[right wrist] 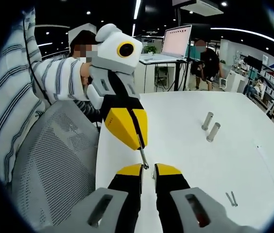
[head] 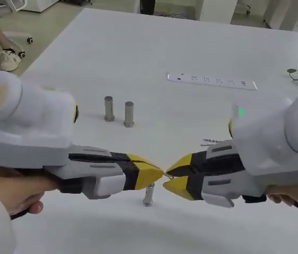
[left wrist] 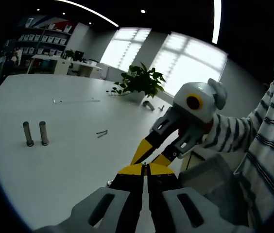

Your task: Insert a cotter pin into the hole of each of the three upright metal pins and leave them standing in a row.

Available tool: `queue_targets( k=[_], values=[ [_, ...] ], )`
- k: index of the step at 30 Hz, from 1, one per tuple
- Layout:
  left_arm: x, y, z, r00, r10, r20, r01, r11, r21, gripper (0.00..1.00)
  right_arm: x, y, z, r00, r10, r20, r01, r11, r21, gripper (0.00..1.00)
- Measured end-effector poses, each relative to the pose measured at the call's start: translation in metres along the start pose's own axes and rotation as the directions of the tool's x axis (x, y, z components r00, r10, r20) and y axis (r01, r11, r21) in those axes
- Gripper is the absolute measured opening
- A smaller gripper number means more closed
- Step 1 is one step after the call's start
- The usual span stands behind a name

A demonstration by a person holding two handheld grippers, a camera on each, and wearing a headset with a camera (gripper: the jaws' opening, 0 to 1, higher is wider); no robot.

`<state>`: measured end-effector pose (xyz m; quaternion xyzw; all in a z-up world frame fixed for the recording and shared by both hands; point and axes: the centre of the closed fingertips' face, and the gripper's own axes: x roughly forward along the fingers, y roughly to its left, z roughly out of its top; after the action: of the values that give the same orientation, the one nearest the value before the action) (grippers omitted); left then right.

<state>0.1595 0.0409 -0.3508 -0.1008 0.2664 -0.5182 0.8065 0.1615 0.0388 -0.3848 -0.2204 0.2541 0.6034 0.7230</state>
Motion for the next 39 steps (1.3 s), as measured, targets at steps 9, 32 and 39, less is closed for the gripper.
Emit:
queue_targets(
  k=[9,32,39],
  values=[
    [-0.002,-0.004,-0.008,0.9984,-0.022,-0.051,0.028,0.994,0.104,0.0,0.0,0.01,-0.001,0.9991,0.042,-0.01,-0.042,0.999,0.0,0.0],
    [0.001,-0.009,-0.031,0.9805,-0.072,-0.183,0.132,0.93,0.343,0.0,0.0,0.027,-0.012,0.9921,0.105,-0.068,-0.103,0.994,0.032,0.0],
    [0.005,-0.006,-0.039,0.9742,-0.057,-0.218,0.146,0.899,0.414,0.0,0.0,0.028,-0.016,0.9914,0.109,-0.072,-0.105,0.992,0.069,0.0]
  ],
)
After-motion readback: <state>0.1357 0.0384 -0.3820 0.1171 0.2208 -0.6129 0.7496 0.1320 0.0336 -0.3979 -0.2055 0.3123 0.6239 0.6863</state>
